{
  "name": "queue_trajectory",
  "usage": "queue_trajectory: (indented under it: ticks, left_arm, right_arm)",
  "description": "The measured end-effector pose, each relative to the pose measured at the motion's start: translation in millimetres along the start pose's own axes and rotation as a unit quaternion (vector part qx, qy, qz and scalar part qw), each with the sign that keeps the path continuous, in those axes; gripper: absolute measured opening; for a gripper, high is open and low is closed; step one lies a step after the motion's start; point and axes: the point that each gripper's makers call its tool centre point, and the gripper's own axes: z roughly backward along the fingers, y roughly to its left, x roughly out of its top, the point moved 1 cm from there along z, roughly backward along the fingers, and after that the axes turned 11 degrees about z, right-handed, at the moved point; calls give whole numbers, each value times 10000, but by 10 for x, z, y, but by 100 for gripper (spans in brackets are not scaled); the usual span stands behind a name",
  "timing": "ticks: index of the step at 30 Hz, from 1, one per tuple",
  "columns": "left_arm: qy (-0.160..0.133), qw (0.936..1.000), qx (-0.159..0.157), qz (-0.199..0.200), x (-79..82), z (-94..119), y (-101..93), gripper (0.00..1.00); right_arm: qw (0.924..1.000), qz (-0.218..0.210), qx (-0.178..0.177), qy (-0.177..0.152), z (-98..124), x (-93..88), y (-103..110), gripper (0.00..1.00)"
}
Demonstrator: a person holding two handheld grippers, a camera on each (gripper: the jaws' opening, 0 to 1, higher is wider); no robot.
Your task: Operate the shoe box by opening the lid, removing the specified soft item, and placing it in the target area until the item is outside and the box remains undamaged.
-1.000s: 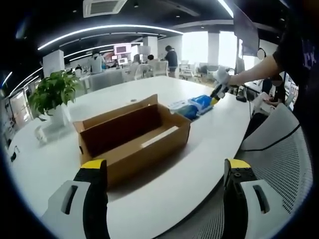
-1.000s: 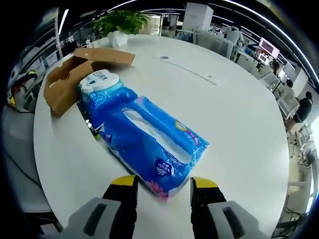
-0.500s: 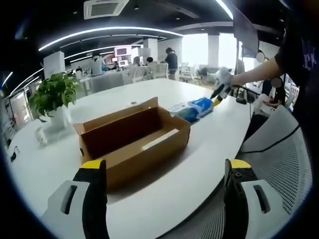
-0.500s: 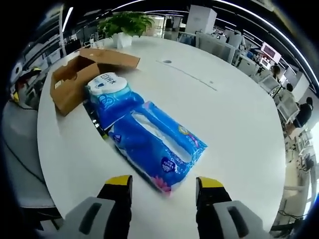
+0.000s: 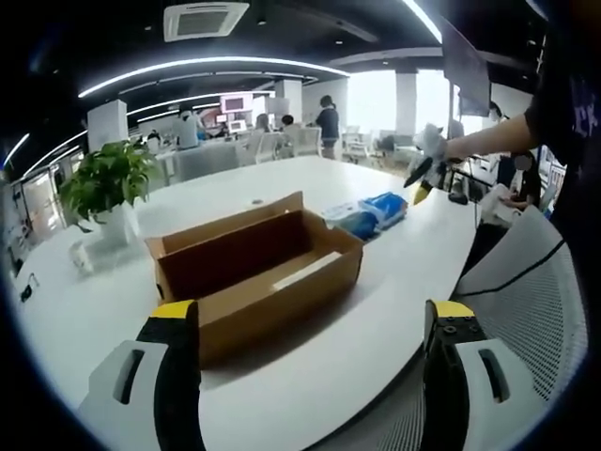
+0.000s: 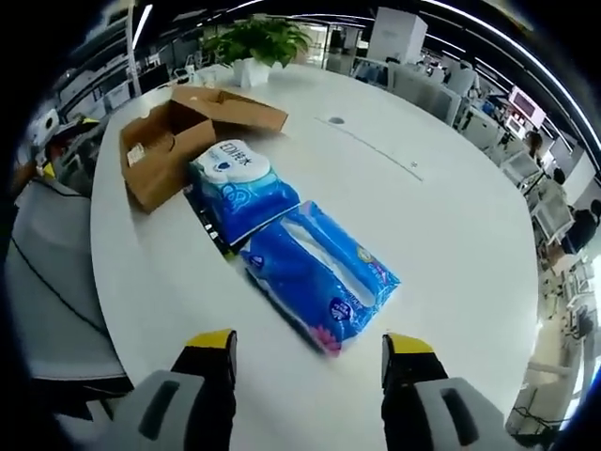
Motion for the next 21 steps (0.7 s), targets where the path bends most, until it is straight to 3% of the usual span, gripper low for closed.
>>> queue_trajectory:
  ticks: [15, 21]
  left_arm:
    - [-173, 9998, 43, 124, 51, 24, 31, 99]
    - [-180, 9998, 50, 105, 52, 21, 31, 99]
  right_arm:
    - [9976, 419, 450, -303, 138, 464, 223, 72]
    - [9961, 546, 461, -525, 172, 688, 252, 74]
